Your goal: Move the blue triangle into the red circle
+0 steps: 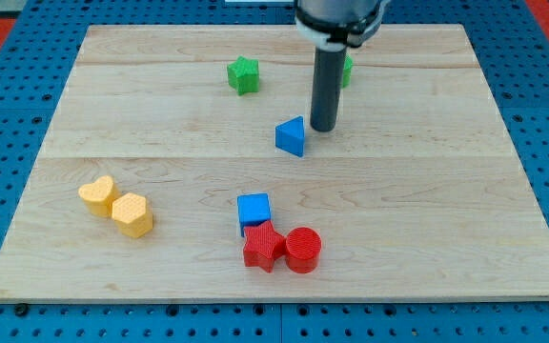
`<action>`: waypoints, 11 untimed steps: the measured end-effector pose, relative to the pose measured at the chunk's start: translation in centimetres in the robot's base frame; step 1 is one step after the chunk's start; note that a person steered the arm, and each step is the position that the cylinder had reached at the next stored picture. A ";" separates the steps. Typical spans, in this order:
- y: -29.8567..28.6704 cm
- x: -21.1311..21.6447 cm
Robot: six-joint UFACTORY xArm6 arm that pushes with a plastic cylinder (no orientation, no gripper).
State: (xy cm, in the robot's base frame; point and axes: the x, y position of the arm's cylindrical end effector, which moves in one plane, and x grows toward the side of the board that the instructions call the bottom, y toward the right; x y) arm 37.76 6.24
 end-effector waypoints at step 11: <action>-3.0 10.1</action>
State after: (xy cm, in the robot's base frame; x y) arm 47.82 3.24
